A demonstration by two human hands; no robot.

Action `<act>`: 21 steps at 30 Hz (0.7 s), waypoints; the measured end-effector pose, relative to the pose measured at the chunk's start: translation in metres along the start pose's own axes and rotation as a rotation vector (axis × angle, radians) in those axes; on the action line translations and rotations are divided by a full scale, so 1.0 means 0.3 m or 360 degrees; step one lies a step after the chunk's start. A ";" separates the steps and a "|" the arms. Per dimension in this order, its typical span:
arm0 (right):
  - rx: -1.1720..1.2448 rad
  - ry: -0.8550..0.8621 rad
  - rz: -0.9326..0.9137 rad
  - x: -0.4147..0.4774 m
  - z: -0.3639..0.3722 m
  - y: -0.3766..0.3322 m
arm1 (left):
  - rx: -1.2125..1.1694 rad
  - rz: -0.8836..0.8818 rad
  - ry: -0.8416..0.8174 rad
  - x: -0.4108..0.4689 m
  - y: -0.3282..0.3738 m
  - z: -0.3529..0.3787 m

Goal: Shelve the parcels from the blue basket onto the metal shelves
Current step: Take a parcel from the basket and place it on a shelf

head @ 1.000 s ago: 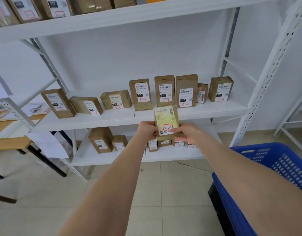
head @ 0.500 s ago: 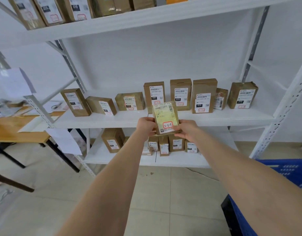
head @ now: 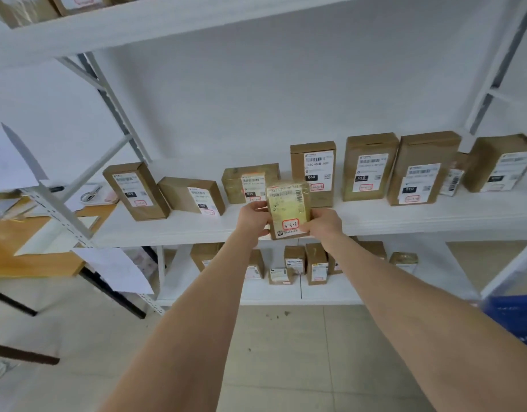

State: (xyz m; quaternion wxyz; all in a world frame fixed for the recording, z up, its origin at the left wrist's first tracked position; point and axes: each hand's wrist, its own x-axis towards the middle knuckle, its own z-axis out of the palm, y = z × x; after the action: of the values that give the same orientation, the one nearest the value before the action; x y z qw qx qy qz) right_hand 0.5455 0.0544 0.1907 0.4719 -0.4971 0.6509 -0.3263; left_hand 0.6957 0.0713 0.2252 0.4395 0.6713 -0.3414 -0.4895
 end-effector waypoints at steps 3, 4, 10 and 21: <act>-0.0084 0.0094 -0.0021 0.074 0.090 -0.022 | 0.0002 -0.0009 -0.0052 0.117 -0.004 -0.045; -0.0101 0.0110 -0.0024 0.097 0.112 -0.028 | 0.0007 -0.0008 -0.0066 0.146 -0.006 -0.056; -0.0162 0.0147 -0.0060 0.203 0.207 -0.029 | -0.0007 -0.0033 -0.0133 0.280 -0.032 -0.083; -0.0228 0.0231 0.0003 0.311 0.261 0.026 | 0.0053 -0.0017 -0.0226 0.456 -0.112 -0.063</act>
State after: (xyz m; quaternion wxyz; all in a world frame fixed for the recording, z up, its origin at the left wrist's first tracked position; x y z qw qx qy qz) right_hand 0.6106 -0.0290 0.1298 0.3872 -0.5039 0.7055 -0.3136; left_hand 0.7539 -0.0326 0.1480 0.4003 0.6440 -0.3761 -0.5325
